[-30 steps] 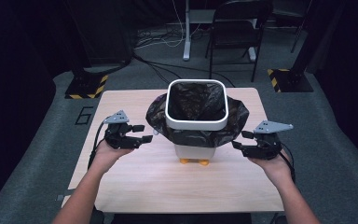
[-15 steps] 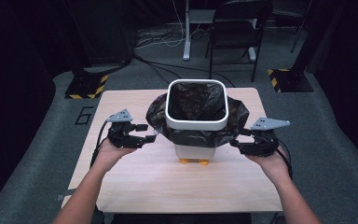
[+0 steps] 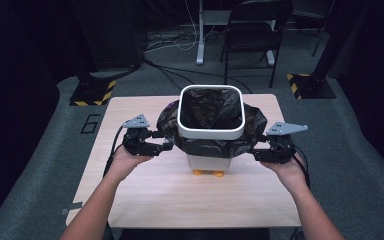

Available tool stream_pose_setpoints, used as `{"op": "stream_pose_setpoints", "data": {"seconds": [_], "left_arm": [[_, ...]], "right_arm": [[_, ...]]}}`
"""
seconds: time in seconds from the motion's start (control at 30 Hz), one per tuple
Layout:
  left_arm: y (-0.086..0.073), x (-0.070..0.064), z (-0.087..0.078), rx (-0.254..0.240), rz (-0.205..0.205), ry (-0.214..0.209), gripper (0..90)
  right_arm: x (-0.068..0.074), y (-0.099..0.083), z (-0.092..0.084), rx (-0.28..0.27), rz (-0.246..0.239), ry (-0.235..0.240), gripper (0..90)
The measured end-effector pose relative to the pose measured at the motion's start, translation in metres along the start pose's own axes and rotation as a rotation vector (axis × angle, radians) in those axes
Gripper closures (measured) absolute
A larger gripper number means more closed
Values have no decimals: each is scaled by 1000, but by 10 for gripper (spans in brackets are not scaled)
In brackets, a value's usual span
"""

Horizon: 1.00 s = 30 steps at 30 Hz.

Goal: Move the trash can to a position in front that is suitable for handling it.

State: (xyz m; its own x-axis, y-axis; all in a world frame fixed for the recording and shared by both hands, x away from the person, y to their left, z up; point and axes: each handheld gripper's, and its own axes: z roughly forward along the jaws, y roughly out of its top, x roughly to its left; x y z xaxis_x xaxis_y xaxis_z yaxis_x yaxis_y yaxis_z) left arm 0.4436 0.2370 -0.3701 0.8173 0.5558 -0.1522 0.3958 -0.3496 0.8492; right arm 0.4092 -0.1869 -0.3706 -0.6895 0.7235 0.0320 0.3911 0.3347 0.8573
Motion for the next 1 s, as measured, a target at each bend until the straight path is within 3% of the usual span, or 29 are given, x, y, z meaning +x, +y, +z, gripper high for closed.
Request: {"op": "stream_pose_setpoints", "data": {"seconds": [0.33,0.73,1.0], "left_arm": [[7,2,7,-15,-2,-4,386],[15,0,21,-21,11,-7,393],[18,1,26,-49,9,-1,462]], "right_arm": [[-3,5,8,-3,13,9,430],[0,14,17,-17,-10,9,473],[-3,17,19,-37,11,12,528]]}}
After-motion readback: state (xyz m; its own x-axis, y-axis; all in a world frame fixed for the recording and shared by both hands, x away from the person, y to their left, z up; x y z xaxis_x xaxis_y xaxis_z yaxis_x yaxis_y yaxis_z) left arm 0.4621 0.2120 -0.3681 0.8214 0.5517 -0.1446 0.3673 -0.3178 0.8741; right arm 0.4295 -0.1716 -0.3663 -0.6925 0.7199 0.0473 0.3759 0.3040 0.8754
